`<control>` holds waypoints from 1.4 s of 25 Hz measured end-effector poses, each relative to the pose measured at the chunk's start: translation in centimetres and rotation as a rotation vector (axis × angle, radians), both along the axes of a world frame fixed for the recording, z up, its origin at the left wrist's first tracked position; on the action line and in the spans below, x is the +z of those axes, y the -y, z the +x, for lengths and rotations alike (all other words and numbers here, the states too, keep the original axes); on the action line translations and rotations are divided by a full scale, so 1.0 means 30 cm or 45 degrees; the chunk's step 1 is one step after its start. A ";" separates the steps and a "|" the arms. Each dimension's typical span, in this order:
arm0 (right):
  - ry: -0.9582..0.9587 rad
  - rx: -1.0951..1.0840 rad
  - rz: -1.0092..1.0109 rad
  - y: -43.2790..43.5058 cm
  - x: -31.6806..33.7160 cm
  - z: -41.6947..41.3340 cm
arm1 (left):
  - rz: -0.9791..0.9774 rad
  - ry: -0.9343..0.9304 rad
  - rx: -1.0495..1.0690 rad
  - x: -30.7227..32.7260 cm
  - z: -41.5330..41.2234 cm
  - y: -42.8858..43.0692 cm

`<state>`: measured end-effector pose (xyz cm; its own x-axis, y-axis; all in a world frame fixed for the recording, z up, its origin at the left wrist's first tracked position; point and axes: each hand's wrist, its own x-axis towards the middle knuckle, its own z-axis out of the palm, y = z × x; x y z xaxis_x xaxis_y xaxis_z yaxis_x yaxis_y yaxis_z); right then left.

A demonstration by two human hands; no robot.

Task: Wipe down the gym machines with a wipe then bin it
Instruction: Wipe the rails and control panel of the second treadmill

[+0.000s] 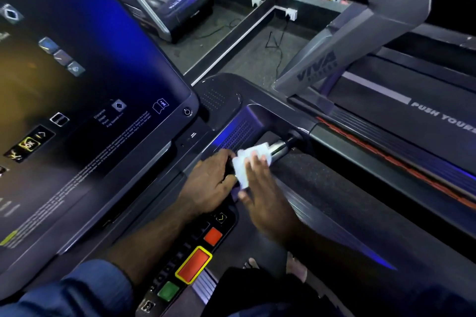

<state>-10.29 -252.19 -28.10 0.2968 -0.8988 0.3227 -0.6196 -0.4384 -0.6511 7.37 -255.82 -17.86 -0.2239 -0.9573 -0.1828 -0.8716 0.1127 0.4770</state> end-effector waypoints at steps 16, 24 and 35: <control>1.691 -0.635 1.121 0.179 0.144 0.091 | -0.001 0.003 0.029 0.019 -0.014 -0.001; 2.259 -0.446 1.475 0.202 0.207 -0.011 | 0.009 -0.055 0.066 0.008 -0.006 -0.001; 2.439 -0.521 1.468 0.295 0.168 -0.118 | 0.024 0.189 0.012 -0.016 -0.008 0.012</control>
